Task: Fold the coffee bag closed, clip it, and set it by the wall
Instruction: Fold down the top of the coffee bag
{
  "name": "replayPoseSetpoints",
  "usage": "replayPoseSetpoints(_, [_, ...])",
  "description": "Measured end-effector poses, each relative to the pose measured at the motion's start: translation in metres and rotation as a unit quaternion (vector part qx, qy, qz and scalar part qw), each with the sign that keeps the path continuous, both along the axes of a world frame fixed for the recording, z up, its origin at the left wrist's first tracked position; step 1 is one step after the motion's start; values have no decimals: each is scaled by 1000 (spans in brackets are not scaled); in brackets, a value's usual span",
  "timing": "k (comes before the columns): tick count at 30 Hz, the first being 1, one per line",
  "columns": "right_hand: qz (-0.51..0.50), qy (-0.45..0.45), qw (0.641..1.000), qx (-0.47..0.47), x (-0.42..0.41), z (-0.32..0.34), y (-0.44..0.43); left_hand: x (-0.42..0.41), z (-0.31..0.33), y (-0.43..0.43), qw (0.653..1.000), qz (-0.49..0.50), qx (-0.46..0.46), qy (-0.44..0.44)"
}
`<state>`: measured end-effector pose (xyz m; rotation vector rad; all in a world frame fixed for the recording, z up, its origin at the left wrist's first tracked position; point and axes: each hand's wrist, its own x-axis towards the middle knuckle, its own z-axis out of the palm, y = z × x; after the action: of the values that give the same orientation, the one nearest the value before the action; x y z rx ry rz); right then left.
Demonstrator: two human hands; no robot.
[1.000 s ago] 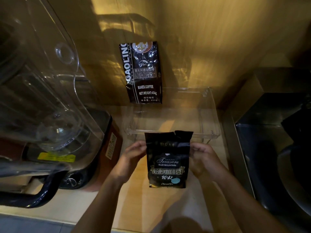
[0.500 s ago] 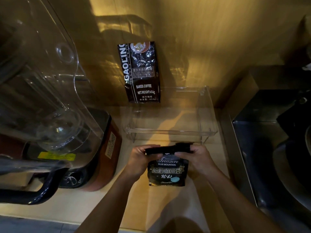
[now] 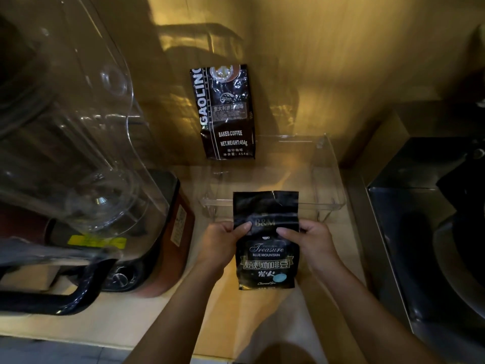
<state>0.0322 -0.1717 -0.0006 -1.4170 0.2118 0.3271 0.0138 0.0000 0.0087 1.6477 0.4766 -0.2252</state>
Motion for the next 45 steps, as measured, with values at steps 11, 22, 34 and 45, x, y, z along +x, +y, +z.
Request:
replayPoseSetpoints(11, [49,118,987,101,-9,13,-3,-4,10,-3,965,24,-217,143])
replayPoseSetpoints(22, [-9,158,984,76,-17,0,-1,-7,11,-21,978,92,-143,119])
replayPoseSetpoints(34, [-91,195,974,69,-17,7,6,-13,15,-19,987,132,-66,66])
replayPoseSetpoints(45, [-45,133,990,-6,-19,20,-11,-20,9,-5,930,-122,303,-169])
